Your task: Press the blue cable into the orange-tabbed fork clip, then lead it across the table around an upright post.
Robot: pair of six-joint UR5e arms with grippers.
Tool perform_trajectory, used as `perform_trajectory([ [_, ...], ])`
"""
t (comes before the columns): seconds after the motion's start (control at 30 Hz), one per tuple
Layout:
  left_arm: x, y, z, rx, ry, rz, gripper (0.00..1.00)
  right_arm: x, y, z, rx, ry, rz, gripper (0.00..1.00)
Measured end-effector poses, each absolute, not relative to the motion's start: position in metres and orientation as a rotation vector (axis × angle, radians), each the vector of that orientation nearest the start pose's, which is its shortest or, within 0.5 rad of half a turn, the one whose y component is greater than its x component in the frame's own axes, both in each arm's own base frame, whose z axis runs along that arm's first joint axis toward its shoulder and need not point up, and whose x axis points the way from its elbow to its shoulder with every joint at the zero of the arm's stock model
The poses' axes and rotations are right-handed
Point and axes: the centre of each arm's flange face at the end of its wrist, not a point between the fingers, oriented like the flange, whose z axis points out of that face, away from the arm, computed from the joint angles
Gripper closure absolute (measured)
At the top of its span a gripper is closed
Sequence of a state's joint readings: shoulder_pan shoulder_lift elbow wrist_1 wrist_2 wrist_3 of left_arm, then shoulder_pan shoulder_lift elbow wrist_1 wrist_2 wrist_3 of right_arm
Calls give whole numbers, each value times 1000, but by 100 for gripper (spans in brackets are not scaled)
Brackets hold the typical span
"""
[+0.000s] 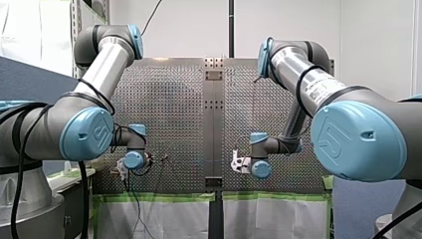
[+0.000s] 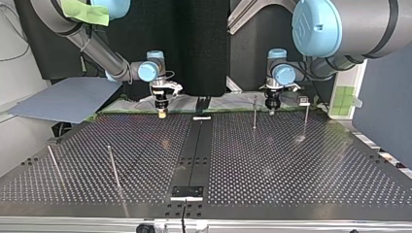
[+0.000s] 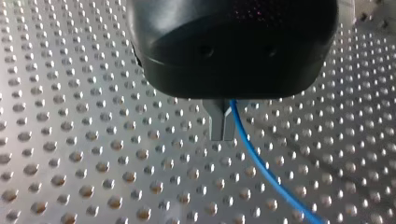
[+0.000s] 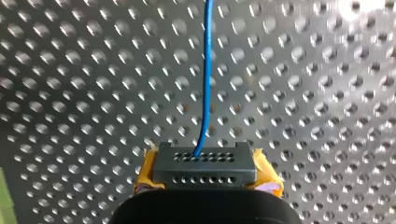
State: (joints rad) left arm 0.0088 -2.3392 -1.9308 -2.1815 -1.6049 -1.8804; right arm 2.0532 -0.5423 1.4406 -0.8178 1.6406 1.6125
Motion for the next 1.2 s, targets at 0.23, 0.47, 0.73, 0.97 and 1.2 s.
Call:
perform_trajectory([
  [0.23, 548, -121, 0, -324, 1727, -156, 100, 424, -578, -27, 1535, -1109, 1455, 100],
  [0.47, 552, -121, 2, -314, 1705, -175, 82, 422, -581, -27, 1534, -1113, 1450, 100],
  [0.73, 559, -125, 7, -265, 1663, -233, 29, 421, -581, -27, 1540, -1110, 1445, 100],
  [0.97, 552, -118, 1, -255, 1721, -139, 2, 420, -579, -29, 1558, -1116, 1432, 100],
  [1.2, 526, -114, -13, -242, 1833, -10, 2, 416, -578, -31, 1580, -1131, 1407, 100],
])
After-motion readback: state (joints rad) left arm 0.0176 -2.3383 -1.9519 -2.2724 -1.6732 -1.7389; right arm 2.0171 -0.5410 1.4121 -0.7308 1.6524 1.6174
